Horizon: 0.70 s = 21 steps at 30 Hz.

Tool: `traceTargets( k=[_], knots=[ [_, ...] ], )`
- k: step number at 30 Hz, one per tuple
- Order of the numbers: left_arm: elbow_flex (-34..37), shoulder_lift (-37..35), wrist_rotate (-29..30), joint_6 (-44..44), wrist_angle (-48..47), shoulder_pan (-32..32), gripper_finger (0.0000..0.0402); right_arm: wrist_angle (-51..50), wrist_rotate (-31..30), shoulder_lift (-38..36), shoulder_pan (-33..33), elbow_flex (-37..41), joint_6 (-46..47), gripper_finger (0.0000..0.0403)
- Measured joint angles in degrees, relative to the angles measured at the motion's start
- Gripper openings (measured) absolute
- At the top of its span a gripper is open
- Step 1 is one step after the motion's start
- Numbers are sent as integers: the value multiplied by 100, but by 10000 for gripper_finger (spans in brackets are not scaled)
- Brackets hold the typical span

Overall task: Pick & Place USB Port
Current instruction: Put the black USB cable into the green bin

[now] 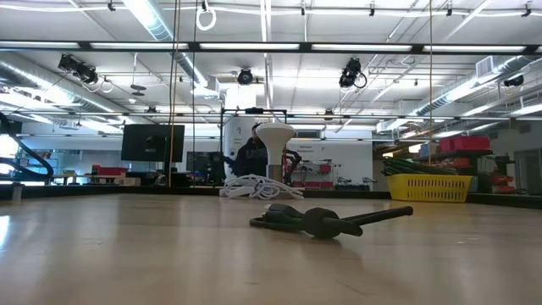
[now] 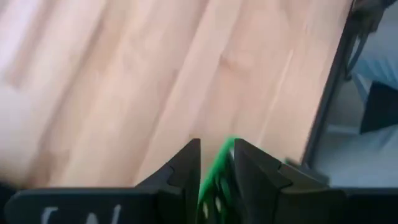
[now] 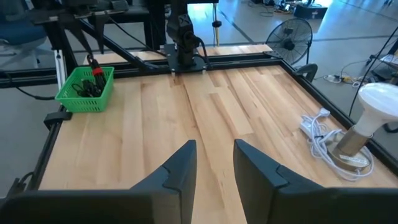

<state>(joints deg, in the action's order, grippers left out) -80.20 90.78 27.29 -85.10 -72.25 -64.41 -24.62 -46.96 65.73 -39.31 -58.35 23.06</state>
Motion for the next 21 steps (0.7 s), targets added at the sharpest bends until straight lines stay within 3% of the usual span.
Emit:
traceTargets(
  k=[5, 11, 21],
  knots=[
    [0, 37, 308, 979, 107, 360, 103, 9, 0, 28, 2, 0, 47, 104],
    [0, 359, 396, 3284, 512, 1076, 103, 142, 228, 177, 1, 1, 92, 104],
    [0, 1117, 700, 6572, 2273, 2386, 103, 671, 722, 332, -7, 2, 7, 104]
  ],
)
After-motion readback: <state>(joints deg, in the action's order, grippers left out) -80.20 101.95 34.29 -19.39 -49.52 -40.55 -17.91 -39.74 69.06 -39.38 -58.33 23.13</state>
